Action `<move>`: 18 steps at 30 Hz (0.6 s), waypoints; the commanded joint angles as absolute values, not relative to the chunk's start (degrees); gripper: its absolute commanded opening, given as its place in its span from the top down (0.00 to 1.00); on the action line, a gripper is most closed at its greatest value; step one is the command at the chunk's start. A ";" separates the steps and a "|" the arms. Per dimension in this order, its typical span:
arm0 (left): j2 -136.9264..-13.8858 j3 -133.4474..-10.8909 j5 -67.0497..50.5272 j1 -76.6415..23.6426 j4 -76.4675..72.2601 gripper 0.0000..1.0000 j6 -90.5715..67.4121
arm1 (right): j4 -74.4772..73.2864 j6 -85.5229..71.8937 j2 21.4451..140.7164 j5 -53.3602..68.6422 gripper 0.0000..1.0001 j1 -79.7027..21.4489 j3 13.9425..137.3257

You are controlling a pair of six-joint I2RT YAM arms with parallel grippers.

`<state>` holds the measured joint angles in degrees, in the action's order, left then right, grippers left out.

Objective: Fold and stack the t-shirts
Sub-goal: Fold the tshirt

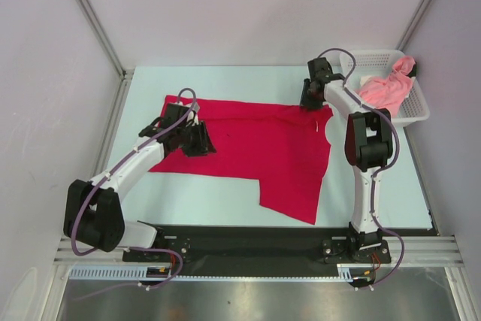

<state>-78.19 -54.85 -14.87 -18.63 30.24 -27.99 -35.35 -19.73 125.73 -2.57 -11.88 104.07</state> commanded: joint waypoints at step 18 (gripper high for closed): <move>-72.43 -52.47 -18.11 -19.42 29.44 0.56 -29.53 | -25.40 -23.99 105.82 9.22 0.67 -10.90 78.05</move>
<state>-75.42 -52.97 -16.80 -18.68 30.22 -28.49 -30.92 -21.37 106.85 5.34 -11.53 79.75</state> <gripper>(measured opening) 0.440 0.357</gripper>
